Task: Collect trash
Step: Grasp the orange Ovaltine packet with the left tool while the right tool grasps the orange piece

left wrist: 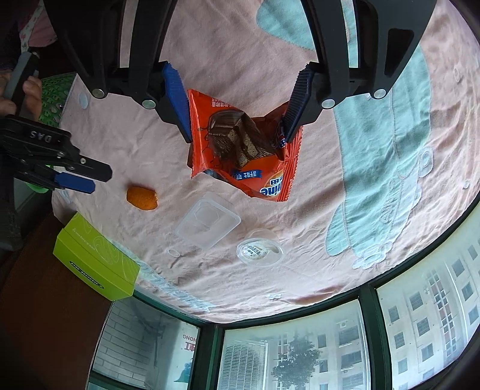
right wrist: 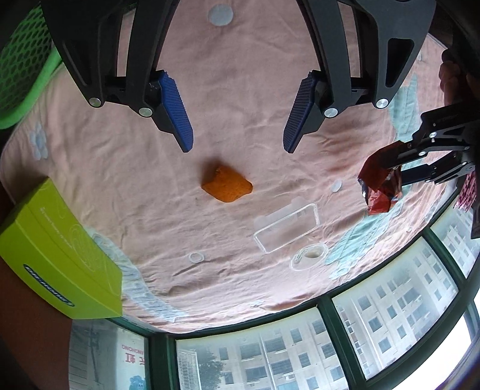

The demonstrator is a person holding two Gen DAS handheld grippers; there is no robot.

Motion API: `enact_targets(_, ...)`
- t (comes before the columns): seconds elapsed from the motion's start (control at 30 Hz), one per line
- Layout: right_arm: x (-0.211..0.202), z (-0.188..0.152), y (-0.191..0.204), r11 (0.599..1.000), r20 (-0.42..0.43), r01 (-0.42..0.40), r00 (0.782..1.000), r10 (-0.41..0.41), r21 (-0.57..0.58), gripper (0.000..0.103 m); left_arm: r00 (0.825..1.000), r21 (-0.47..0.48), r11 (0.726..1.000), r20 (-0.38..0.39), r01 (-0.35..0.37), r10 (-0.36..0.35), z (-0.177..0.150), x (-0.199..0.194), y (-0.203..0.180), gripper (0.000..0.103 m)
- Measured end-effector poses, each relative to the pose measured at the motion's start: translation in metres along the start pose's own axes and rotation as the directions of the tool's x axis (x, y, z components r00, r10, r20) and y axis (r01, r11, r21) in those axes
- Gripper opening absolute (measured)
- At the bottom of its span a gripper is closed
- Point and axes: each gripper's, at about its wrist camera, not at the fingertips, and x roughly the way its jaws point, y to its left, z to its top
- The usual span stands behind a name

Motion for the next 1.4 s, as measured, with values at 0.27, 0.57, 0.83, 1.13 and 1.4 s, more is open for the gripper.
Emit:
enact_targets(0.27,0.030,0.018,-0.002,0.999,-0.033,0.006,0.999,-0.007,-0.033,0.059,1.000,-0.023,1.000,0.007,0.011,-0.011,0.002,-0.007,0.007,0.057)
enact_targets(0.57,0.060,0.026,-0.002,0.997,-0.083,0.034,0.996,-0.040,-0.071,0.052,1.000,-0.038,0.999,-0.001,0.013,-0.013,0.002,-0.005,0.012,0.057)
enact_targets(0.83,0.062,0.026,-0.002,0.995,-0.076,0.058,0.995,-0.064,-0.083,0.040,1.000,-0.047,0.999,-0.002,0.014,-0.015,0.001,-0.005,0.013,0.057)
enact_targets(1.13,0.043,0.022,0.002,0.998,-0.045,0.031,0.998,-0.034,-0.062,0.033,1.000,-0.048,0.999,0.010,0.018,-0.017,0.003,-0.013,0.011,0.057)
enact_targets(1.4,0.005,0.010,0.006,1.000,-0.001,0.003,1.000,-0.003,-0.013,0.033,0.999,-0.033,0.999,0.032,0.022,-0.021,0.003,-0.027,-0.002,0.057)
